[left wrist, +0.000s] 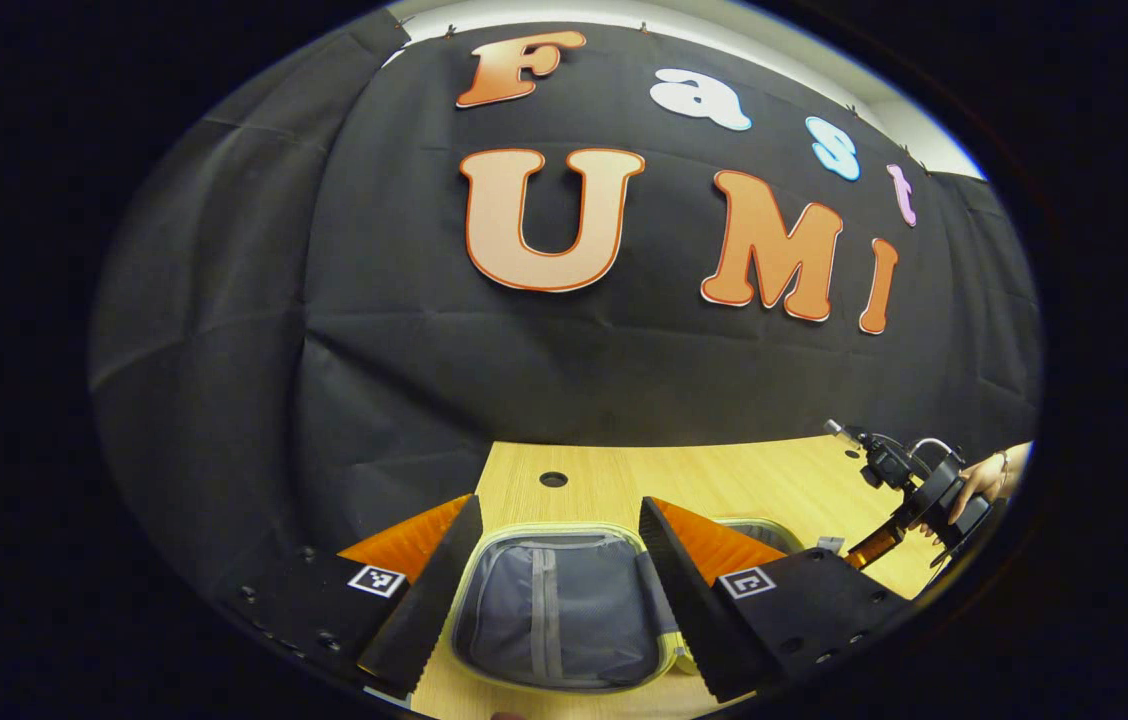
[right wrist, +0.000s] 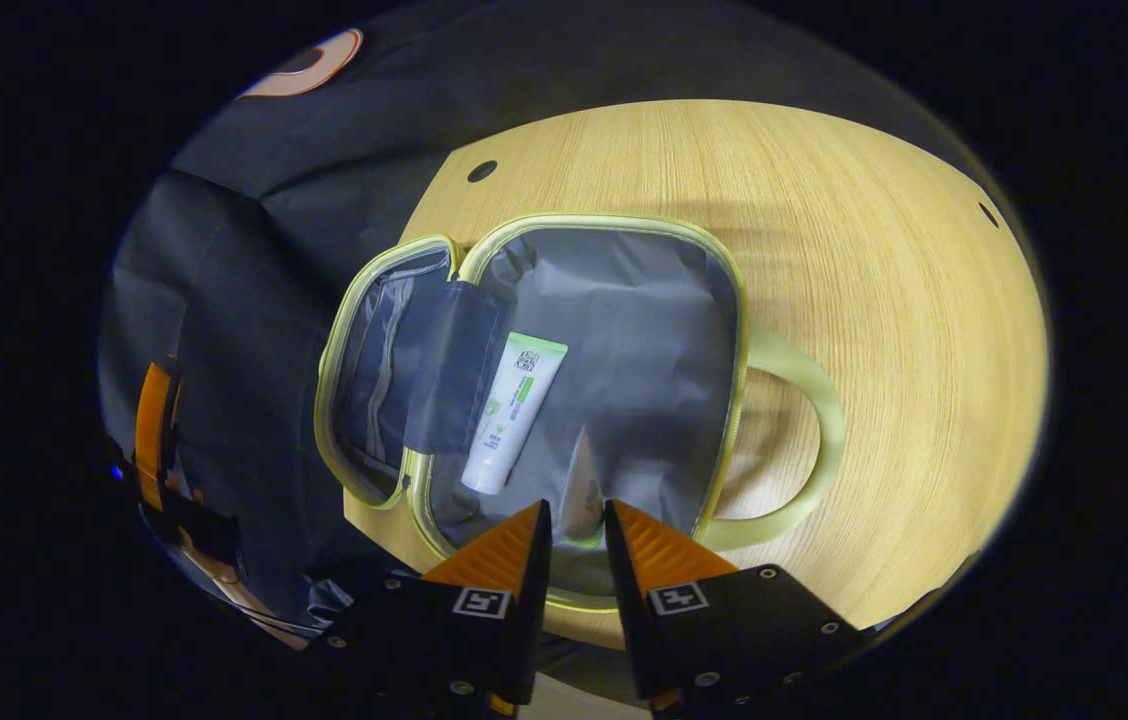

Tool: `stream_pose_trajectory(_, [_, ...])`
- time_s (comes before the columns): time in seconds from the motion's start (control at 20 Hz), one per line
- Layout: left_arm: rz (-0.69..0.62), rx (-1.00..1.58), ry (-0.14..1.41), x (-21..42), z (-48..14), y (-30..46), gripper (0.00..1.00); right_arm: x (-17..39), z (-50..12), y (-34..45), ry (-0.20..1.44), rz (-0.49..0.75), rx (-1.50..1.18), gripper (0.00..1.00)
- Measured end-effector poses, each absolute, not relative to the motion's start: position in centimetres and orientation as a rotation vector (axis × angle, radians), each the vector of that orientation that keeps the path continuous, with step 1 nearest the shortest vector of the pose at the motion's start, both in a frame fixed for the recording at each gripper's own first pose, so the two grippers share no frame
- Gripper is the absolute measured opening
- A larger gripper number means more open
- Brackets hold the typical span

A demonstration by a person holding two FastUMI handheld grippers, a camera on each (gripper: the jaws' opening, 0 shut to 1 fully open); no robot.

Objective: First open the suitcase, pack the skin care products into it, and then close the suitcase.

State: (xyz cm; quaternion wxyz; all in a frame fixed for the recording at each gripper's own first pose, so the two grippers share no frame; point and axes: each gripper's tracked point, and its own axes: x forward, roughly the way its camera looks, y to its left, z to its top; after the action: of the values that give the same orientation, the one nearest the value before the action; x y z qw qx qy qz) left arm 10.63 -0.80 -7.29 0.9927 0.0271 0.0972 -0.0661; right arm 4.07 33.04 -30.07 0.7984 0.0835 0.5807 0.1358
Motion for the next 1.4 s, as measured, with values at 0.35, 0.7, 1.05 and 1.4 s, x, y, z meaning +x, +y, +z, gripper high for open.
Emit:
stream_pose_trajectory(0.35, [-0.076,-0.036,0.29,11.4,-10.9,3.7,0.98,4.6,-27.1,32.9,1.106,0.329,0.173,0.96])
stream_pose_trajectory(0.7, [-0.079,-0.423,0.44,15.1,-18.7,13.2,0.98,2.7,-23.4,31.8,1.035,0.335,0.208,0.95])
stream_pose_trajectory(1.05, [-0.064,-0.807,0.527,19.0,-26.6,17.4,0.97,2.6,-22.3,30.0,1.034,0.276,0.251,0.96])
stream_pose_trajectory(1.4, [-0.073,-0.976,0.587,20.2,-31.3,16.6,0.95,2.7,-21.9,29.6,1.029,0.246,0.314,0.96])
